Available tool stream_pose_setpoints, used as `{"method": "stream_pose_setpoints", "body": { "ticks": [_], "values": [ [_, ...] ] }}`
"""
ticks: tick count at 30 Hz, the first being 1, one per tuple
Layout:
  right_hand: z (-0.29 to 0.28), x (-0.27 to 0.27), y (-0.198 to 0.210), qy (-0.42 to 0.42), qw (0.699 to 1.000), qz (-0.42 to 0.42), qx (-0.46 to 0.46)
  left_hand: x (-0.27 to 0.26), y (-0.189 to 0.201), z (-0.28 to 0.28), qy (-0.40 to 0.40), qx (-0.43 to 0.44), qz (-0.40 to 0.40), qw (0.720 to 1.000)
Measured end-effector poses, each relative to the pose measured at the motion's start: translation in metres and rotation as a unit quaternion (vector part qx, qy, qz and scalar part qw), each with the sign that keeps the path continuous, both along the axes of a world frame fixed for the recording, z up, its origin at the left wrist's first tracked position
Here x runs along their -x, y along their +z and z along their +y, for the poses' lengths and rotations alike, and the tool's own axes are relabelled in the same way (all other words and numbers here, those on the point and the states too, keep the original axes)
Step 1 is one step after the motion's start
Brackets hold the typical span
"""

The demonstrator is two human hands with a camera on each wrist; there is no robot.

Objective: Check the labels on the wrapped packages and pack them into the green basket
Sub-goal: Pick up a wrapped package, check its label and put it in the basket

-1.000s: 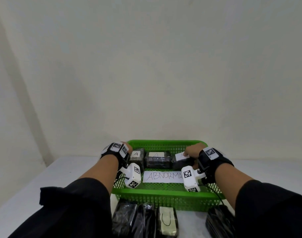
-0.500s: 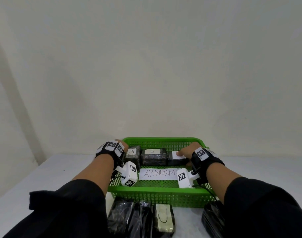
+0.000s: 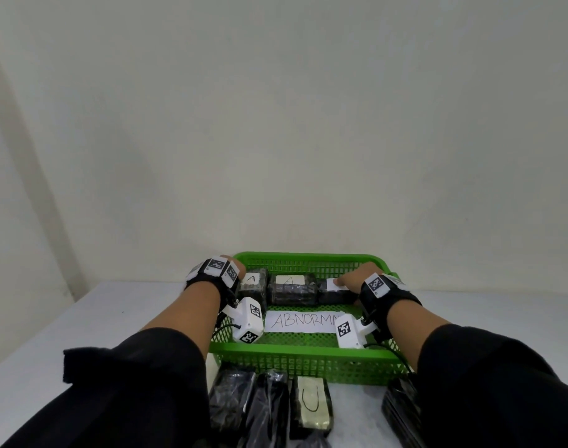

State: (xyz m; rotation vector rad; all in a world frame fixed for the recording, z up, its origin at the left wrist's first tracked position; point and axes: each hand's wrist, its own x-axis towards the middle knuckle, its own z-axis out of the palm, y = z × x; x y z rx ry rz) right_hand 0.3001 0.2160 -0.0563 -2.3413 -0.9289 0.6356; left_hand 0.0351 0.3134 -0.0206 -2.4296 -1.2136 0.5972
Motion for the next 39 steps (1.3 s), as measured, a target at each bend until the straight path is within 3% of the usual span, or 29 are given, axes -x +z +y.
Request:
{"method": "stream_pose_setpoints", "body": {
  "ticks": [7, 14, 17, 22, 25, 30, 39],
  "values": [
    [-0.01, 0.007, 0.022, 0.038, 0.998, -0.046, 0.004, 0.001, 0.007, -0.008, 0.064, 0.062, -0.04, 0.995],
    [-0.033, 0.026, 0.086, 0.088, 0.983, -0.123, -0.104, -0.007, 0.029, -0.024, 0.111, 0.048, -0.176, 0.977],
    [-0.048, 0.039, 0.106, 0.121, 0.973, -0.143, -0.131, -0.007, 0.042, -0.017, 0.143, 0.026, -0.315, 0.938],
    [-0.084, 0.064, 0.118, 0.185, 0.957, -0.166, -0.151, -0.004, 0.077, -0.04, 0.123, 0.054, -0.464, 0.876],
    [-0.109, 0.08, 0.118, 0.216, 0.947, -0.181, -0.152, -0.001, 0.086, -0.066, 0.085, 0.07, -0.477, 0.872],
    [-0.141, 0.102, 0.108, 0.255, 0.939, -0.183, -0.138, 0.018, 0.08, -0.122, 0.012, 0.101, -0.445, 0.89],
    [-0.19, 0.149, 0.089, 0.324, 0.924, -0.159, -0.123, 0.069, 0.055, -0.196, -0.008, 0.133, -0.383, 0.914]
  ]
}}
